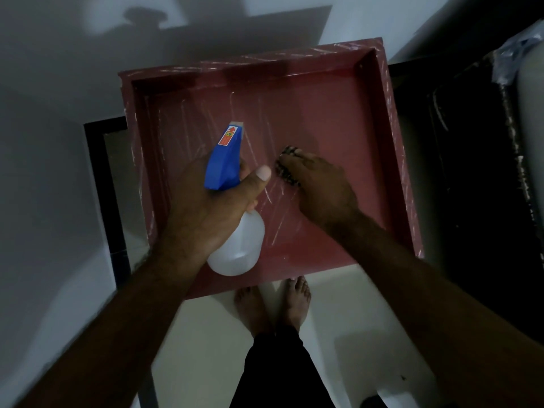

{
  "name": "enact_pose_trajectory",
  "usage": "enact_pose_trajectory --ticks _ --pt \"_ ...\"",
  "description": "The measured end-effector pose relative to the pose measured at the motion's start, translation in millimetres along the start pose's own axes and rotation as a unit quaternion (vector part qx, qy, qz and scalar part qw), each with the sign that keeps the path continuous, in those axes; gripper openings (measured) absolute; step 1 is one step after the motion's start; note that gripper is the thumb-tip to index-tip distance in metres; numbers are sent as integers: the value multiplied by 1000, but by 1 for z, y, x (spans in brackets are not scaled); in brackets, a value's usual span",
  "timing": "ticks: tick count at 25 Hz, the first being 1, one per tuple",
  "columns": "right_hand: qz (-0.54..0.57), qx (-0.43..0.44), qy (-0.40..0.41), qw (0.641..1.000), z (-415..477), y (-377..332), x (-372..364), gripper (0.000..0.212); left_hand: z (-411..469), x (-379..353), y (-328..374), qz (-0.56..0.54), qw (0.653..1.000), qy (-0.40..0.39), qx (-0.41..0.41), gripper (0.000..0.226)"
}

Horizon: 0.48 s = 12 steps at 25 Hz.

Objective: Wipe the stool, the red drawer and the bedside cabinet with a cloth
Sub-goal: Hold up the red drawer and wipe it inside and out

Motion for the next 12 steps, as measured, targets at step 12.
enact_pose_trajectory --ticks 12 --pt "3 -25 1 1000 -32 -4 -7 71 -17 -3 -8 13 1000 -5 5 36"
Point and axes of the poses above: each hand's wrist, its own z-axis towards the middle knuckle, its own x-axis out of the back of the hand, y = z × x, the point moved 2 cm from there along z, towards the middle knuckle, and after that the axes turned 9 degrees about x, right-handed, at the moved point
